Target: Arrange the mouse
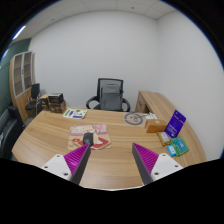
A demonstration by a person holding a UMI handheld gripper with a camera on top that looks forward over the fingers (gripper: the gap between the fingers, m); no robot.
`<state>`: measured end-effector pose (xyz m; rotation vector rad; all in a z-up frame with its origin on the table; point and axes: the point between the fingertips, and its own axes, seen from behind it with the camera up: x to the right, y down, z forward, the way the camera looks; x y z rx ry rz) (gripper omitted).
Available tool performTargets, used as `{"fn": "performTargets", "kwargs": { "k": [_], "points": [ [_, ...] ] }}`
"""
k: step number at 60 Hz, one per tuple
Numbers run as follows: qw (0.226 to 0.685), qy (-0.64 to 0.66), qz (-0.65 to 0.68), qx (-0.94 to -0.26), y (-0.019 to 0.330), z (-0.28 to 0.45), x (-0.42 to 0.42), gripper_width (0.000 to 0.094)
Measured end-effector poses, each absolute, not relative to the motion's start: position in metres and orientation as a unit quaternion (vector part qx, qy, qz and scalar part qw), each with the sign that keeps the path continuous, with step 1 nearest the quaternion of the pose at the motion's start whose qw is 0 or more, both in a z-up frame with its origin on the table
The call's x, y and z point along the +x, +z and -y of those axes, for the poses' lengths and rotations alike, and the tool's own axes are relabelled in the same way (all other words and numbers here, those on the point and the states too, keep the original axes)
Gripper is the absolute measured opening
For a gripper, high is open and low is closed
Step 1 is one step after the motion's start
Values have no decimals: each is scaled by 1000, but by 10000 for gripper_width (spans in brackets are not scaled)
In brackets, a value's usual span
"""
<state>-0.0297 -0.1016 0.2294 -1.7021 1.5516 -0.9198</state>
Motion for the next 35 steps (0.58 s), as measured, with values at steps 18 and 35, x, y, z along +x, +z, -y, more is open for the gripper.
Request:
{"fn": "performTargets", "kwargs": {
  "k": [18, 35],
  "points": [
    [320, -358, -610, -630, 241, 159, -146, 867],
    [313, -354, -612, -634, 235, 175, -194, 865]
  ]
}}
